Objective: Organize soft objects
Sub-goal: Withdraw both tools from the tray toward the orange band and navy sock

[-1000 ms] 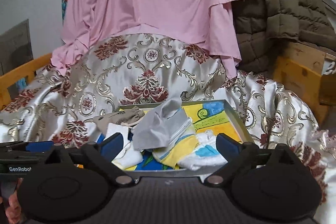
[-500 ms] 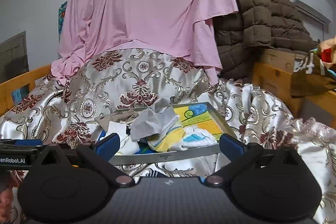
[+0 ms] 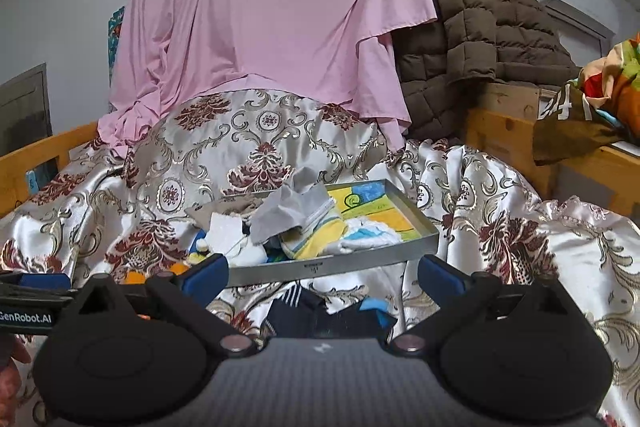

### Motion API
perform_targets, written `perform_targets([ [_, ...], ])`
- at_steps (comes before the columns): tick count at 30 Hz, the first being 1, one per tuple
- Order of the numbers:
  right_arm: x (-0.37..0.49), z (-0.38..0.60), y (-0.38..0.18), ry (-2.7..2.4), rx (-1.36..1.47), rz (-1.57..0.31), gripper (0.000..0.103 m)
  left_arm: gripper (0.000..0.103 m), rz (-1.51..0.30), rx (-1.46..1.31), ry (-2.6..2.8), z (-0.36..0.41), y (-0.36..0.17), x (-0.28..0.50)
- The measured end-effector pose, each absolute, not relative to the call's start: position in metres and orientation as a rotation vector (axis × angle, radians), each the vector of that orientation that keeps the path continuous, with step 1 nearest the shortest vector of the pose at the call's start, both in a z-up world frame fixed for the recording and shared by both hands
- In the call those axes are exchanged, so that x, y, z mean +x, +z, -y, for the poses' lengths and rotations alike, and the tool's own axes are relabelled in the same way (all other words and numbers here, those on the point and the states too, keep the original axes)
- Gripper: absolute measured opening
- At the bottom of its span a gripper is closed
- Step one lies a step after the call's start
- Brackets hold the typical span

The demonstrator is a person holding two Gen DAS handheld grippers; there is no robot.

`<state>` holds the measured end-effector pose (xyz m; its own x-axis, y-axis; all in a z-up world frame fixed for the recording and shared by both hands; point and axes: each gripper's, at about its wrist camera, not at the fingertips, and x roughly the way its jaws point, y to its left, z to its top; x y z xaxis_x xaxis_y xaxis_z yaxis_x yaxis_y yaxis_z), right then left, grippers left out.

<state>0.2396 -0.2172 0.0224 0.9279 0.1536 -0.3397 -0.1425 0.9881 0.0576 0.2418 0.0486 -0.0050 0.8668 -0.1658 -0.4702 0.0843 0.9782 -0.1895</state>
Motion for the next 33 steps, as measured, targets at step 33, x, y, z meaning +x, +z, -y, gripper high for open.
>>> perform_targets([
  [33,0.198,0.217,-0.028,0.125,0.052,-0.423,0.103,0.102,-0.535,-0.078,-0.043,-0.040,-0.041,0.189],
])
